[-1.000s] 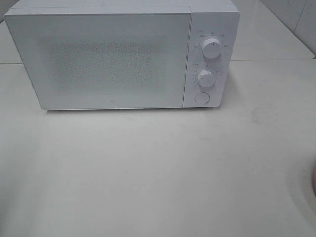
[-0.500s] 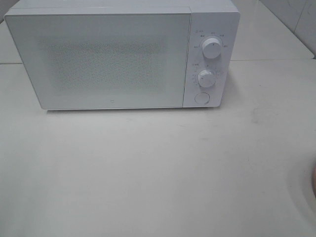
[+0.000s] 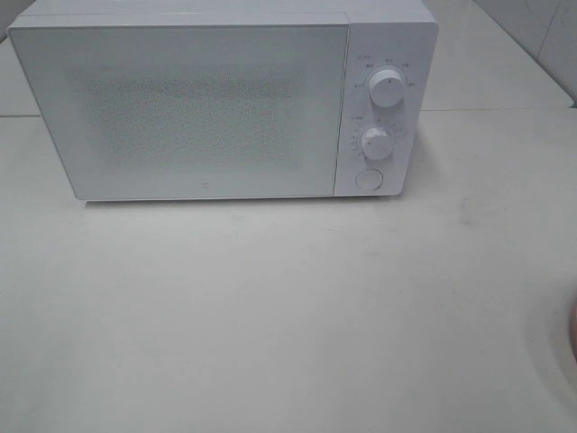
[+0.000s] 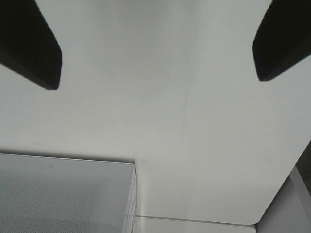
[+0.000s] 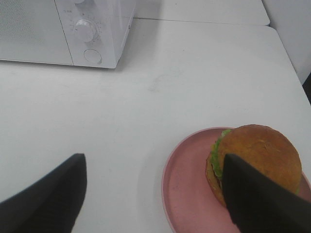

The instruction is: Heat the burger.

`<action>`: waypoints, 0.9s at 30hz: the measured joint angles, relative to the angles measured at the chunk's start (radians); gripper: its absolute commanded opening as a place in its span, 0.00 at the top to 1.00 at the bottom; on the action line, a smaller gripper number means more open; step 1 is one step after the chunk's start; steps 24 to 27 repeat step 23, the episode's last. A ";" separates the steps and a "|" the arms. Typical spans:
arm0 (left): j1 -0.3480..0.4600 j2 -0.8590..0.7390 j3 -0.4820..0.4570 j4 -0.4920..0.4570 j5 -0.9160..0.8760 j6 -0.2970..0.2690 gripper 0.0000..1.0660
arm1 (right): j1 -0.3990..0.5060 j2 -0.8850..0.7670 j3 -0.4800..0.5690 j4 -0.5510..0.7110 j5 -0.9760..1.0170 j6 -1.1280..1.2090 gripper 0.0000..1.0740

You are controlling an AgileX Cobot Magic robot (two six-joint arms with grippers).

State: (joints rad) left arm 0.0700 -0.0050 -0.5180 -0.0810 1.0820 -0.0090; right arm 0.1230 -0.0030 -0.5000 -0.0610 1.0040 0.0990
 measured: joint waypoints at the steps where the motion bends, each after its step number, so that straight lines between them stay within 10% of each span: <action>1: 0.000 0.000 0.000 0.000 0.000 0.000 0.06 | 0.000 0.000 0.000 0.000 0.000 0.000 0.30; 27: 0.000 0.000 0.001 -0.001 0.000 0.000 0.06 | 0.000 0.000 0.000 0.000 0.000 0.000 0.30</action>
